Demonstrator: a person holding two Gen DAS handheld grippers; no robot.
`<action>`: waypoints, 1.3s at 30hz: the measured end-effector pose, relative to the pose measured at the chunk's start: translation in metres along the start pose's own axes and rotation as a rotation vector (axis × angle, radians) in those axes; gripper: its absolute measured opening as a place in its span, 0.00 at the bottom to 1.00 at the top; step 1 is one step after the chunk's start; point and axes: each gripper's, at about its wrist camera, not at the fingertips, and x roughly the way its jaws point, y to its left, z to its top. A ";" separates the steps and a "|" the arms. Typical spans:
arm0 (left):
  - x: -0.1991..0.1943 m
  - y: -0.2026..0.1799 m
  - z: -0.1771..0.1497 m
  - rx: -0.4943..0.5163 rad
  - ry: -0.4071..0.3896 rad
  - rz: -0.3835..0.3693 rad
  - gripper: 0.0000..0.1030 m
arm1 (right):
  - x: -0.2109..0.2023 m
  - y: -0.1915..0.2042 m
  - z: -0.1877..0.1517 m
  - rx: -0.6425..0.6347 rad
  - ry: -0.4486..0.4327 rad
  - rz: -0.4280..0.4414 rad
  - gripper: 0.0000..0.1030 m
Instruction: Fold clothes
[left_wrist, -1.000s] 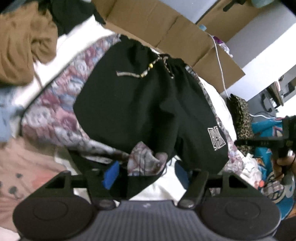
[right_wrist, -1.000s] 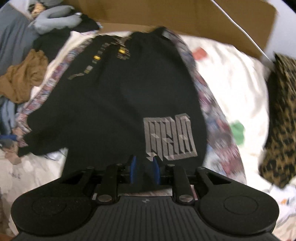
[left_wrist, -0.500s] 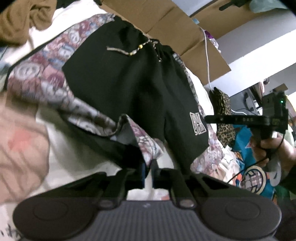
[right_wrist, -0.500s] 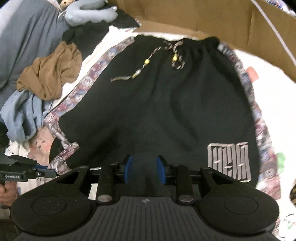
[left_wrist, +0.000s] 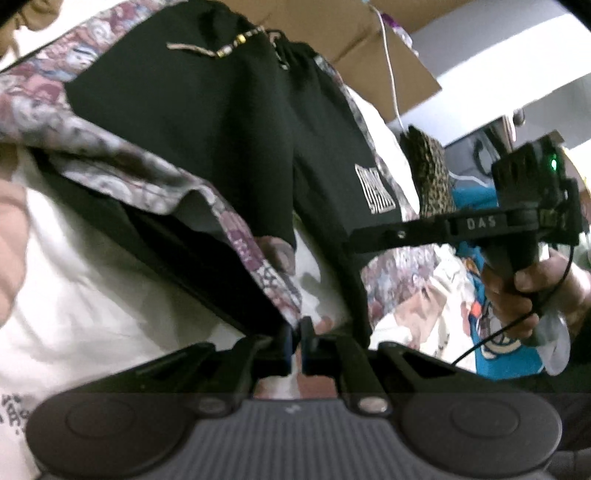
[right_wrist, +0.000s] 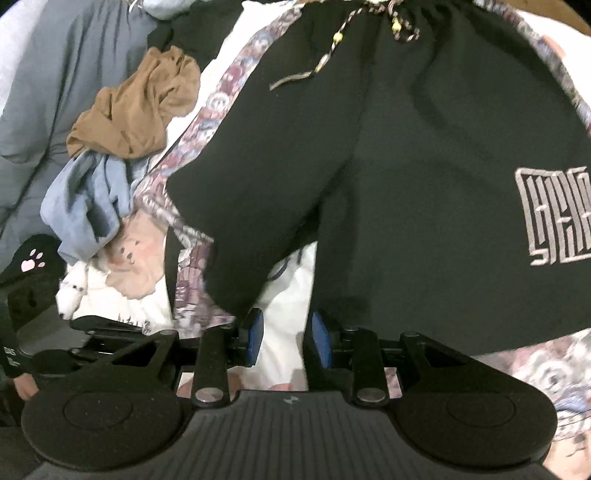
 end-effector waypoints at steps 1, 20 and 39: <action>0.003 -0.002 0.000 0.001 0.005 -0.005 0.04 | 0.003 0.001 -0.001 0.004 0.002 0.008 0.35; -0.004 0.003 -0.001 -0.006 0.039 0.007 0.07 | 0.052 -0.006 -0.026 0.166 0.094 0.202 0.30; -0.075 0.078 0.051 0.005 -0.211 0.569 0.37 | 0.037 -0.018 -0.018 0.088 0.047 0.048 0.00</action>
